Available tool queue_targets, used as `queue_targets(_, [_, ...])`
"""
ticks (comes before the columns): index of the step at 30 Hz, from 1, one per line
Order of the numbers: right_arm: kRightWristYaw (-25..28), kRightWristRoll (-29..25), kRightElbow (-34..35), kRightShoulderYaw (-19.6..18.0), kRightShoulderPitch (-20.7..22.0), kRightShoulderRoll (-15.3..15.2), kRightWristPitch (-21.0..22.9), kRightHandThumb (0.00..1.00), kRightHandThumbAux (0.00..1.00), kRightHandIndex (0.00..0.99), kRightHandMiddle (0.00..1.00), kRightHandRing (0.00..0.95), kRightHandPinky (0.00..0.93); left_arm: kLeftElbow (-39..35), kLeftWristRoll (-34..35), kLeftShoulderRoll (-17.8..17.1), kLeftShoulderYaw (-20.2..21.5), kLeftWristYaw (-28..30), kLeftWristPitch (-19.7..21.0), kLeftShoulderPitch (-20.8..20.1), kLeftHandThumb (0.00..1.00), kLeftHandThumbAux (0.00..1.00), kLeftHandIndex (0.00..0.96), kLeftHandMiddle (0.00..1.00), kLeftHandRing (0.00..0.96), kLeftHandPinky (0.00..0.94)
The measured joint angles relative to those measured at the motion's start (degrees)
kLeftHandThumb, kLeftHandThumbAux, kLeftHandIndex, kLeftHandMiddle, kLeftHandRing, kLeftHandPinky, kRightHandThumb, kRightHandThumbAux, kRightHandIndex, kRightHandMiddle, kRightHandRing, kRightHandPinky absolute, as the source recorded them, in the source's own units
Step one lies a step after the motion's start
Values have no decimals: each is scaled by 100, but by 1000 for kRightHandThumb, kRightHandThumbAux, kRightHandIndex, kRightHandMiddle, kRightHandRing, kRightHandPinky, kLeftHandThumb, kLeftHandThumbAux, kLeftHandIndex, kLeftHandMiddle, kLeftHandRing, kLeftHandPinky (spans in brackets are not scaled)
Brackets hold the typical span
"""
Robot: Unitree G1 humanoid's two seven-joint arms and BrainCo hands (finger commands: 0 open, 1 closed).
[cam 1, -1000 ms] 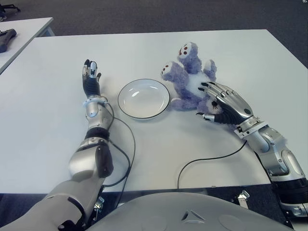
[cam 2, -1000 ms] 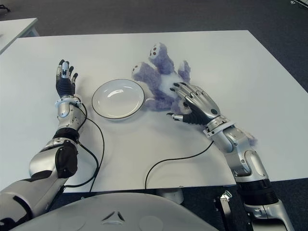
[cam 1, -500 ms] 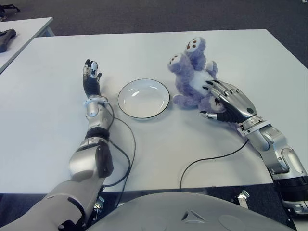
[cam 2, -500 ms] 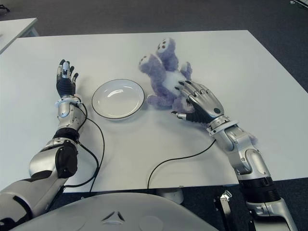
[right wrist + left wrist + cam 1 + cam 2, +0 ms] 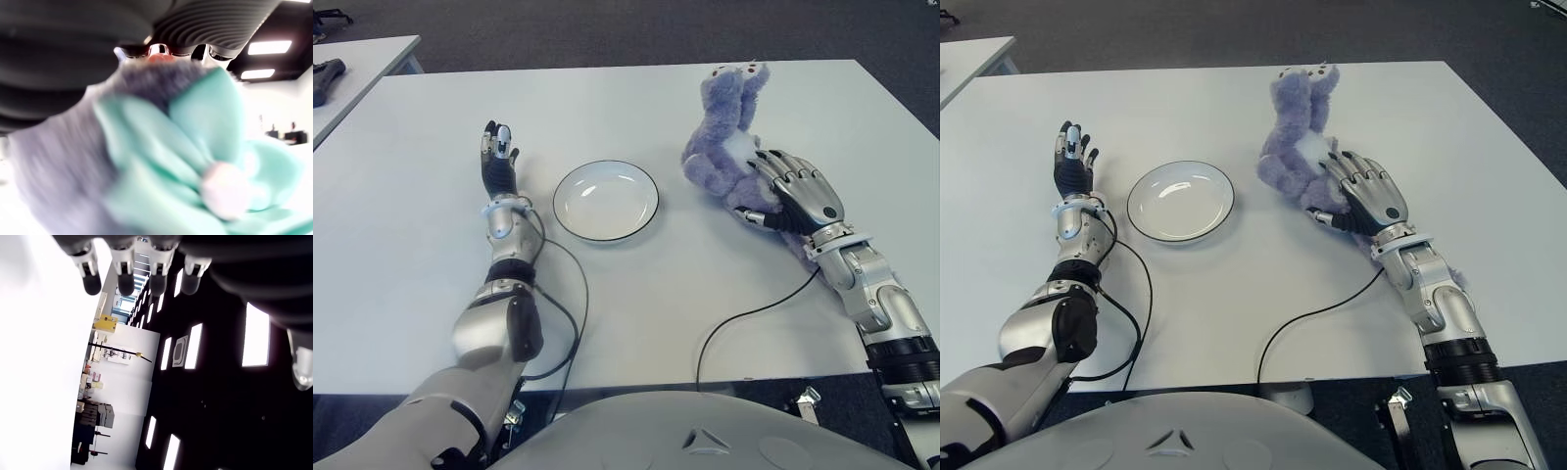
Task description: Put the doll into the plate.
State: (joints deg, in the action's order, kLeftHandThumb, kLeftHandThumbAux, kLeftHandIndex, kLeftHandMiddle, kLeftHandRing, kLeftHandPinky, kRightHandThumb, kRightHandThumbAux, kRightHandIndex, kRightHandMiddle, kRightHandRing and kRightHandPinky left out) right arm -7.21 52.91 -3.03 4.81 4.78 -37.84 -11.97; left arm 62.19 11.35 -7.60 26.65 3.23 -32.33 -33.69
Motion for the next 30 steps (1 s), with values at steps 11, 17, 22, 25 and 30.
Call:
queue_targets(11, [-629,19,-933,246,510,2,1,331,310,7,0,0,0,11,1,-16,6,0,0,0,0,410,0,11,9,30])
queue_targets(17, [-901,16,-1284,364,706,11,1,332,316,5,0,0,0,18,1,-24,6,0,0,0,0,409,0,9,8,36])
queue_targets(22, [-1075,9,-1488,424,798,12,0,326,320,5,0,0,0,30,2,-39,8,0,0,0,0,407,0,10,9,34])
queue_targets(25, [-1160,-3,-1592,464,857,13,0,322,325,5,0,0,0,40,2,-52,11,0,0,0,0,408,0,12,11,39])
queue_targets(30, [-1282,-26,-1738,529,925,13,-2,336,324,14,0,0,0,48,2,-63,14,0,0,0,0,407,0,11,12,35])
